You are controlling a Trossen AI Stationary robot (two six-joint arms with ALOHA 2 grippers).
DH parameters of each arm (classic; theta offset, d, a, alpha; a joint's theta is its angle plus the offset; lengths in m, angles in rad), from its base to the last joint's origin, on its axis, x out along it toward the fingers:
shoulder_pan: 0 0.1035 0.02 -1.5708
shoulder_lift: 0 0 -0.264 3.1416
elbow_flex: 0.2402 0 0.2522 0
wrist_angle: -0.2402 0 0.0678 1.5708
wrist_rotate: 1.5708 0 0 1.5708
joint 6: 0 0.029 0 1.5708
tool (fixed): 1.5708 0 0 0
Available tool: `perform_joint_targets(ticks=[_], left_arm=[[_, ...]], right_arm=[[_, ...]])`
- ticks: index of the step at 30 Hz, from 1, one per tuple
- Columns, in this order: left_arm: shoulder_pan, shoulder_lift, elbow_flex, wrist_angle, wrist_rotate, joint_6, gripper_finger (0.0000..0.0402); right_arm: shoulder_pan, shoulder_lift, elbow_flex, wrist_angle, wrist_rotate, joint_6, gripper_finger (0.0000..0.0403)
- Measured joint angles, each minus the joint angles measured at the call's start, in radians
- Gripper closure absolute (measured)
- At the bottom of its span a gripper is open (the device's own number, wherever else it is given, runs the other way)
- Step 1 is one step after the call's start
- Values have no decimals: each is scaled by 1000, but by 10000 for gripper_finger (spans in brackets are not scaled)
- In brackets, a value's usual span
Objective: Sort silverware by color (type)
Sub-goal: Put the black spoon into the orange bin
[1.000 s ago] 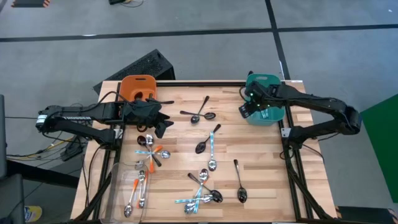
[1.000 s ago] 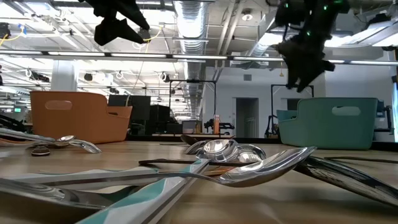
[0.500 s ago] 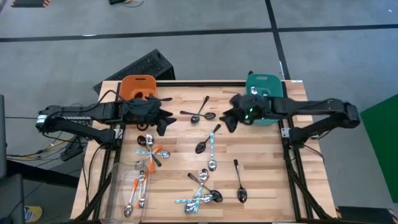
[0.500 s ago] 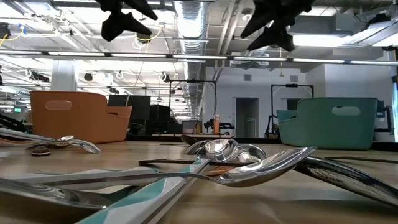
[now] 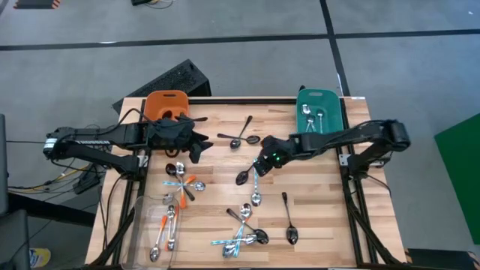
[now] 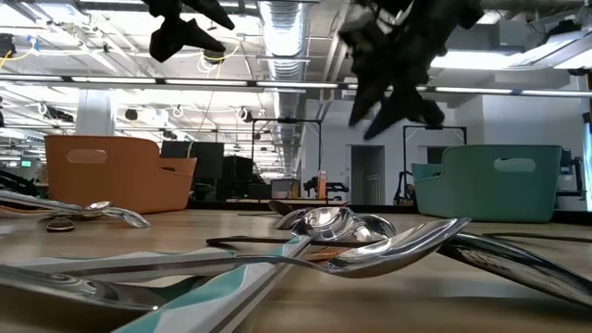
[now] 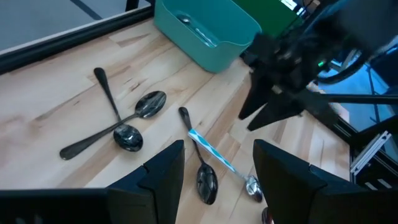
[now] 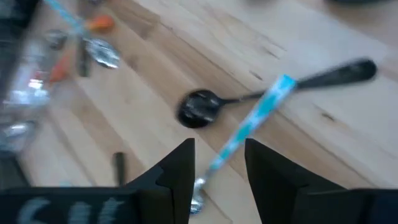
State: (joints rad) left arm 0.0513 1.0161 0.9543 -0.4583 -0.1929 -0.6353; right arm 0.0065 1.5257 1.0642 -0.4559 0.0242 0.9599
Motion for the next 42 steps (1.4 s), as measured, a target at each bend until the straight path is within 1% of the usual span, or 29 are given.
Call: perform_joint_targets(ticks=[5, 9, 12, 14, 19, 21, 23, 25, 27, 30, 32, 36, 42], left_arm=[[-32, 0, 0, -3, 3, -7, 223], [-69, 0, 0, -11, 0, -15, 223], [-98, 0, 0, -34, -18, -43, 223], [-112, 0, 0, -34, -29, -69, 223], [-139, 0, 0, -32, -56, -115, 223], [-152, 0, 0, -30, -56, -120, 223], [-165, 0, 0, -30, -58, -129, 223], [-171, 0, 0, -24, -81, -151, 223], [-171, 0, 0, -4, -120, -172, 223], [-169, 0, 0, 23, -160, -182, 223], [-169, 0, 0, 29, -170, -182, 223], [-169, 0, 0, 28, -169, -182, 223], [-169, 0, 0, 19, -161, -174, 223]], right_arm=[[-1, 70, 0, 14, 0, 20, 247], [-32, 109, -1, 53, 1, 5, 250], [-66, 114, 0, 90, 0, 1, 254], [-97, 115, 0, 108, 4, 10, 257], [-223, 117, 1, 100, 66, 70, 266], [-278, 117, 1, 98, 71, 61, 268], [-326, 117, 1, 102, 66, 12, 269], [-359, 131, 2, 123, 54, -65, 269], [-387, 150, 2, 112, 23, -97, 269], [-418, 193, 1, 122, -52, -96, 269], [-424, 220, 1, 120, -100, -87, 269], [-420, 260, 0, 130, -105, -55, 269], [-428, 307, 1, 206, -133, -36, 269]])
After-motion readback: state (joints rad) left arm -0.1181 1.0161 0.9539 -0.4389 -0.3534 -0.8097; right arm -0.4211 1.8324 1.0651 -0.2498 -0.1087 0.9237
